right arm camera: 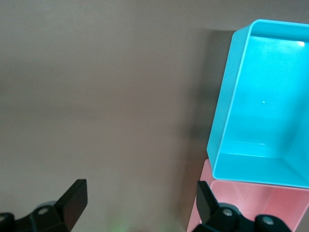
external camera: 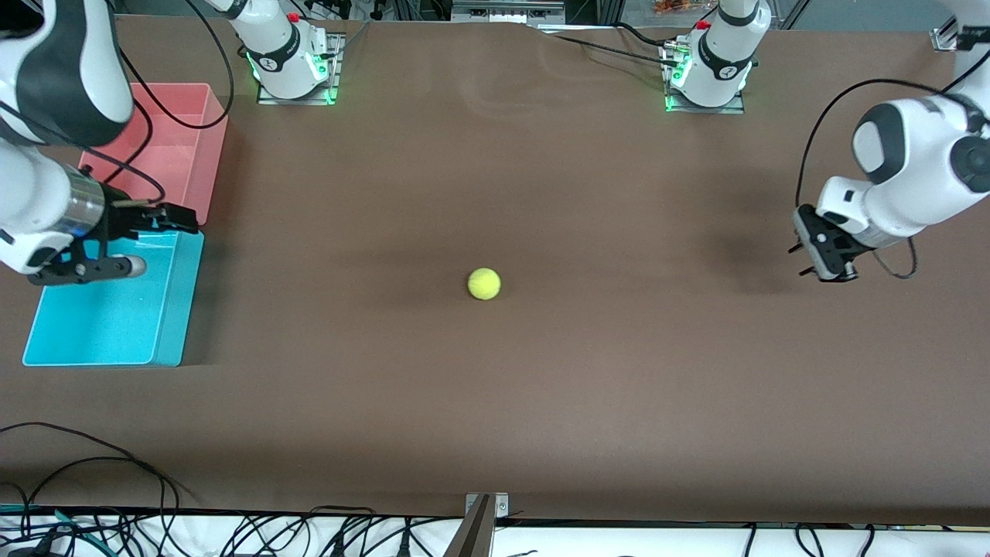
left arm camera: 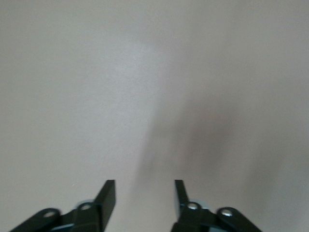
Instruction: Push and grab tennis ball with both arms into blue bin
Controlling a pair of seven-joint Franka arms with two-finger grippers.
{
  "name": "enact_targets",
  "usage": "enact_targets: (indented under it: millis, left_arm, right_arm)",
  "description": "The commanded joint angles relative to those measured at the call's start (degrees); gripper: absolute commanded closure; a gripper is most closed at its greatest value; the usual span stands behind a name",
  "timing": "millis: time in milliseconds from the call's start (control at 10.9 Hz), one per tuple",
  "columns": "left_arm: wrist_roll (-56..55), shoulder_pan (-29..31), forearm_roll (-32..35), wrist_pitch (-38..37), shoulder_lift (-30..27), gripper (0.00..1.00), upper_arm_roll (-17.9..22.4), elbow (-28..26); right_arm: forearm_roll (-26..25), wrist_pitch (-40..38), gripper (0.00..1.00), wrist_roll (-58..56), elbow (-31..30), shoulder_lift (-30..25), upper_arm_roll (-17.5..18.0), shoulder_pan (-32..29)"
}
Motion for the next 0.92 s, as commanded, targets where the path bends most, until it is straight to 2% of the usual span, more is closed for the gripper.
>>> enact_targets:
  millis: [0, 183, 367, 459, 825]
  left_arm:
    - [0.4, 0.1, 1.1, -0.8, -4.4, 0.0, 1.8, -2.1]
    - [-0.4, -0.1, 1.0, 1.6, -4.2, 0.0, 1.8, -2.0]
    - [-0.5, -0.4, 0.3, 2.8, -4.7, 0.0, 1.7, -1.2]
    - [-0.5, -0.5, 0.7, 1.8, -5.7, 0.0, 1.7, 0.2]
    - [-0.8, -0.7, 2.8, -16.5, -7.6, 0.0, 1.4, 14.8]
  right_arm:
    - [0.6, 4.0, 0.0, -0.6, -0.9, 4.0, 0.0, 0.9]
    - [0.9, 4.9, 0.0, -0.8, -2.8, 7.1, 0.0, 2.9]
    - [3.2, 8.6, 0.0, 0.0, -8.7, 7.0, 0.5, 4.5]
    - [4.2, 12.8, 0.0, 0.1, -12.3, 6.7, 1.2, 4.6]
    - [4.3, 31.1, 0.0, 3.6, -25.5, 6.9, 9.5, 5.1]
